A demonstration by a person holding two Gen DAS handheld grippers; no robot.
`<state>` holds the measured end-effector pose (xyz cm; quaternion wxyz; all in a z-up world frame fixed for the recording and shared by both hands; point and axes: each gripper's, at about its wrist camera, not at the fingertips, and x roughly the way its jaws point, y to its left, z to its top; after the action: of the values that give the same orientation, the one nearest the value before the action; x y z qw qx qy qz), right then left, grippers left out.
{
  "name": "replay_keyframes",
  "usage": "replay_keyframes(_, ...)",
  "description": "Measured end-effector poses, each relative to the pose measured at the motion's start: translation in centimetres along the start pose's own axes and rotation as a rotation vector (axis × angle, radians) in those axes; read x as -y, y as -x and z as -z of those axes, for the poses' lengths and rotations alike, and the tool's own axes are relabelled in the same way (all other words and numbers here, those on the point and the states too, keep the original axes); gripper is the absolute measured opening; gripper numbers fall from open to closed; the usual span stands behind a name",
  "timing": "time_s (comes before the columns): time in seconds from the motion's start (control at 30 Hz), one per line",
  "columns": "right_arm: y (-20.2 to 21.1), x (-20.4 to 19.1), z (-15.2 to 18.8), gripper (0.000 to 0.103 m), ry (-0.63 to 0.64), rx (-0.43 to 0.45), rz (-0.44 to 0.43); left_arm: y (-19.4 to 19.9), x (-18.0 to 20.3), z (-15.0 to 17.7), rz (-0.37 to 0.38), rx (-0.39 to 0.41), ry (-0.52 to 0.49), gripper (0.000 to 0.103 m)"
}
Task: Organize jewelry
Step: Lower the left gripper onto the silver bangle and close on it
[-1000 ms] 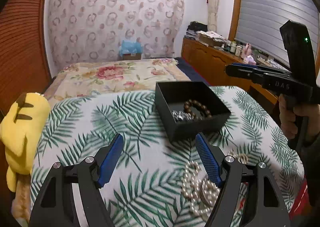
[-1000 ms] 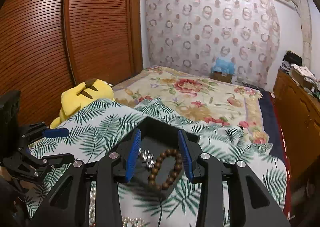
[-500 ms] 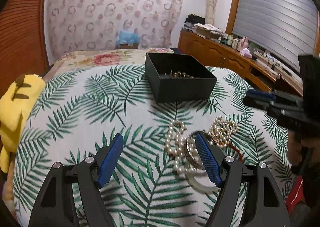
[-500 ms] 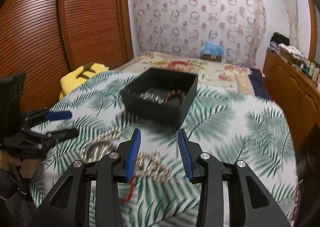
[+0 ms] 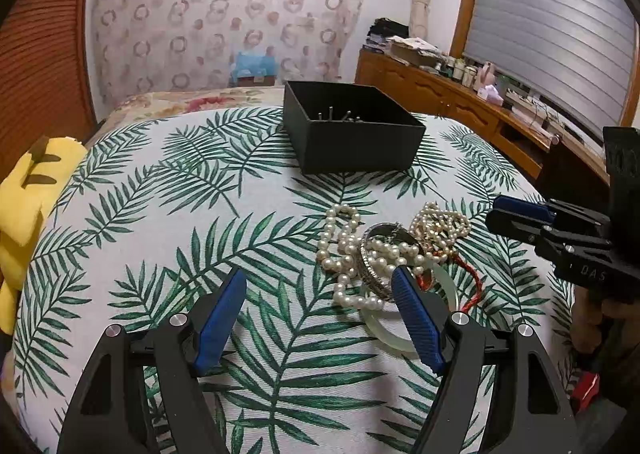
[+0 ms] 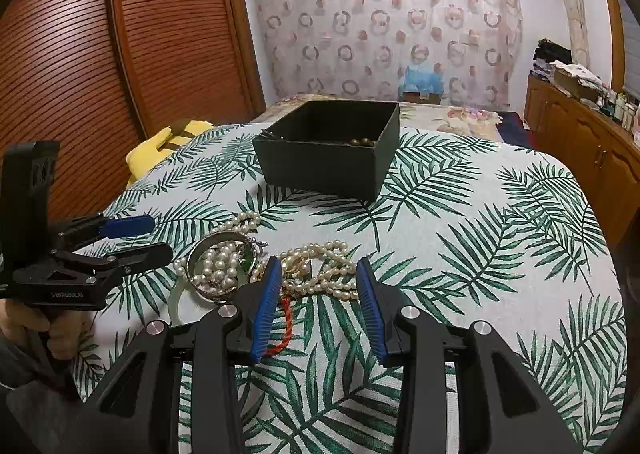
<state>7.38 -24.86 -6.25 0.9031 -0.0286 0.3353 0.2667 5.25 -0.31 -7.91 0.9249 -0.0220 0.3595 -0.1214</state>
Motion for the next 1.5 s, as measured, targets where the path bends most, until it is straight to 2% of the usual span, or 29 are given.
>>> replay_keyframes(0.13, 0.7, -0.3, 0.4, 0.041, 0.009, 0.004, 0.020, -0.3, 0.7, -0.7, 0.025, -0.017, -0.016, 0.069)
replay_keyframes(0.3, 0.9, 0.0, 1.6, 0.041, -0.010, -0.018, 0.020, -1.4, 2.0, -1.2, 0.049, -0.064, -0.041, 0.045)
replay_keyframes(0.5, 1.0, 0.1, 2.4, 0.041, -0.019, -0.015, 0.016, -3.1, 2.6, -1.9, 0.025, -0.108, -0.045, 0.025)
replay_keyframes(0.63, 1.1, -0.2, 2.6, 0.041, -0.007, -0.007, 0.014, -3.6, 2.9, -2.2, 0.007, -0.117, -0.058, 0.022)
replay_keyframes(0.83, 1.1, 0.0, 2.5, 0.041, -0.014, -0.002, 0.010, -3.4, 3.0, -2.0, -0.020, -0.118, -0.085, 0.009)
replay_keyframes(1.13, 1.1, 0.0, 2.6, 0.041, -0.013, -0.004, 0.011, -4.3, 2.9, -2.7, -0.021, -0.147, -0.111, 0.009)
replay_keyframes(1.17, 1.1, 0.0, 2.6, 0.041, -0.013, -0.004, 0.010, -4.2, 2.9, -2.8, -0.015, -0.146, -0.116, 0.004)
replay_keyframes(1.2, 1.1, -0.1, 2.5, 0.041, -0.012, -0.005, 0.011, -4.1, 2.9, -2.8, -0.019, -0.143, -0.119, 0.004)
replay_keyframes(1.5, 0.9, -0.1, 2.6, 0.041, -0.004, -0.012, 0.013, -1.2, 2.9, -3.5, -0.082, -0.036, -0.153, 0.004)
